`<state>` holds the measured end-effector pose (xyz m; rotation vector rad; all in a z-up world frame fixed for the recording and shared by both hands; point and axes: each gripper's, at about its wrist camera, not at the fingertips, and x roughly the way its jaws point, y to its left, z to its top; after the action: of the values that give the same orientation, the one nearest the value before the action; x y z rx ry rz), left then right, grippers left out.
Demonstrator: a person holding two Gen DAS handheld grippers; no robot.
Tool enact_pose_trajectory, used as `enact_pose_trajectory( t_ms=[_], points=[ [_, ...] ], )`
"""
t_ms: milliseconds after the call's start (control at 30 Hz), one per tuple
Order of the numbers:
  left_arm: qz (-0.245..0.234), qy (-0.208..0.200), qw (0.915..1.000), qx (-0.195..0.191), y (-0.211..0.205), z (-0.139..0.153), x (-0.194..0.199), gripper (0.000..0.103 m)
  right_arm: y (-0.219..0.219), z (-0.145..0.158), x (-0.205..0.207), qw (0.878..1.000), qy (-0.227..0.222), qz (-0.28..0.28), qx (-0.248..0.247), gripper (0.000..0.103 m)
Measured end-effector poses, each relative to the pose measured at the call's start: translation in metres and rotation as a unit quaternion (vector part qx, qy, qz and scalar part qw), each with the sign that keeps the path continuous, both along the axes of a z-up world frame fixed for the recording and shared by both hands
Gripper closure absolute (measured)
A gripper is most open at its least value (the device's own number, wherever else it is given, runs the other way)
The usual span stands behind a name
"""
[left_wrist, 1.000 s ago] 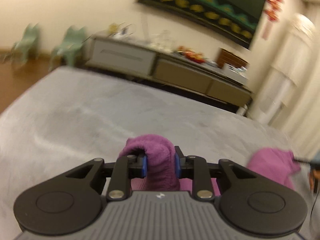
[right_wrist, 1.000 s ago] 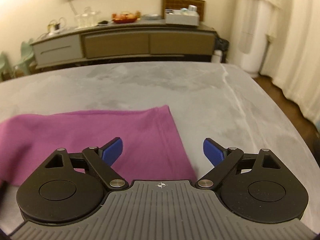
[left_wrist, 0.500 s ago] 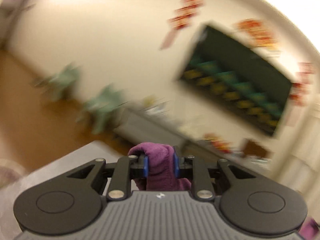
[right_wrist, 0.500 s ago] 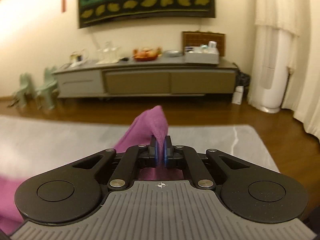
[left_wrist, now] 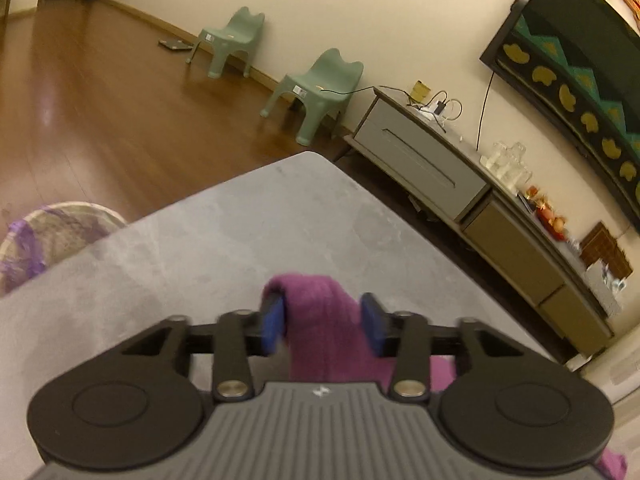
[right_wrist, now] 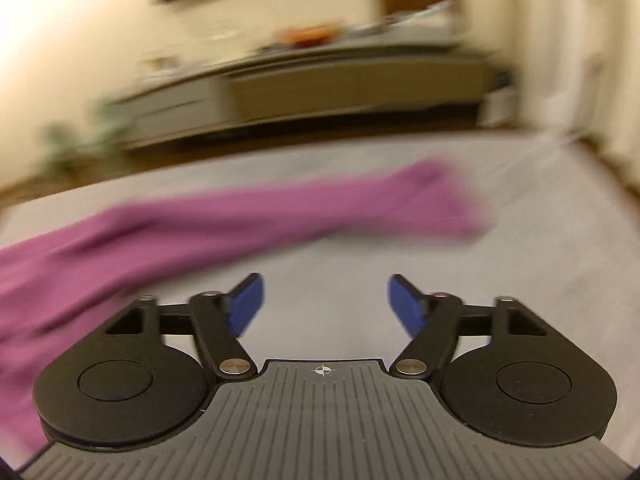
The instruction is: Fold clothes
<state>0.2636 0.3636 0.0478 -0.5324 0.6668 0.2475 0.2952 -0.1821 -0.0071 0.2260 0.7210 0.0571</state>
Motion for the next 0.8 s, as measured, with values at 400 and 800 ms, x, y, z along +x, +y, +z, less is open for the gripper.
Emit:
enact_pose_trajectory(
  t_ms=[400,800],
  points=[
    [-0.11,0.058,0.9879,0.092,-0.005,-0.004,-0.067,0.041,0.13,-0.044,-0.03,0.993,0.011,0.072,0.094,0.06],
    [-0.117,-0.114,0.9866,-0.002,0.023,0.047,-0.08,0.096,0.082,0.076,-0.075,0.984,-0.119,0.022,0.133,0.096]
  ],
)
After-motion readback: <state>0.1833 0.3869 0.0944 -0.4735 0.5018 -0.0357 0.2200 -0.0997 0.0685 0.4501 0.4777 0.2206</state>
